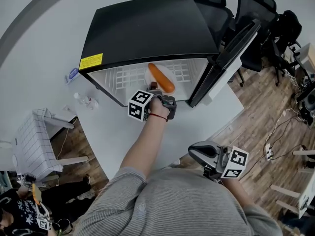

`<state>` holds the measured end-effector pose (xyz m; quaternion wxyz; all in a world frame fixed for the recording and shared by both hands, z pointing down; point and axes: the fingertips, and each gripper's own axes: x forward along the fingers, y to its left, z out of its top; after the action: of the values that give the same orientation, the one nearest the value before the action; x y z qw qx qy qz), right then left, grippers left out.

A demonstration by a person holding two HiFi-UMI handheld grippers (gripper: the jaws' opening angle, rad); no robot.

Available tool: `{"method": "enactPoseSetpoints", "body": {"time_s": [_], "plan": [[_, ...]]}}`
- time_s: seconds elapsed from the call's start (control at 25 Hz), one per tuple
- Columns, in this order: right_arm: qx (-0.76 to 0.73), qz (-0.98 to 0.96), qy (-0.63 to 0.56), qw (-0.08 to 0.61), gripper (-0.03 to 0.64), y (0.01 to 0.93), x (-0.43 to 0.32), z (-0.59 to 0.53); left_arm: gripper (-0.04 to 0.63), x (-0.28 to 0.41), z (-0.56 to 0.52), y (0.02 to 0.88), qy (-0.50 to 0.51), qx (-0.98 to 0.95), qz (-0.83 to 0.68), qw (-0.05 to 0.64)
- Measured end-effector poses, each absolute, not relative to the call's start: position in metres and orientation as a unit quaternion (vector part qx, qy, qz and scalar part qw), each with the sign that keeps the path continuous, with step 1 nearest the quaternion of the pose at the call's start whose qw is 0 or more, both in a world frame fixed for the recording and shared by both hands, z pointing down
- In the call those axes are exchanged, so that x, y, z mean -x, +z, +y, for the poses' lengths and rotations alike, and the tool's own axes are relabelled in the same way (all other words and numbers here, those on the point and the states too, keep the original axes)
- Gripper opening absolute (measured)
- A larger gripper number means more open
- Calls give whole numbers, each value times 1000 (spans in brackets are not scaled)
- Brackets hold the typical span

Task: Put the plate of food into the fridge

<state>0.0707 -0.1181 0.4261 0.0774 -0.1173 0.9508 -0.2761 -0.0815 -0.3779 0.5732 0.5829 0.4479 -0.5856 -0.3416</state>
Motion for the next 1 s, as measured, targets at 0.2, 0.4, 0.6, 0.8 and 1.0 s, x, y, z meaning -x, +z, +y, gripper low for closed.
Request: {"method": "enactPoseSetpoints", "body": {"time_s": [0.2,0.4,0.6,0.8,1.0], "plan": [[120,949,-280,80,15,428,-73,-120,34,80,-378,574,-355,-433,-589,583],[118,949,-281,81,15,428,-73,-120,37,70,-377,574,-393,-399,-589,583],[123,948,-282,81,15,427,-75,-120,48,59,-379,575,-442,-354,-588,577],[132,946,-283,83,15,427,-81,-121,48,58,-380,574,-440,-361,-599,564],[130,946,-284,83,15,428,-78,-119,59,60,-382,570,-415,-414,-595,549]]}}
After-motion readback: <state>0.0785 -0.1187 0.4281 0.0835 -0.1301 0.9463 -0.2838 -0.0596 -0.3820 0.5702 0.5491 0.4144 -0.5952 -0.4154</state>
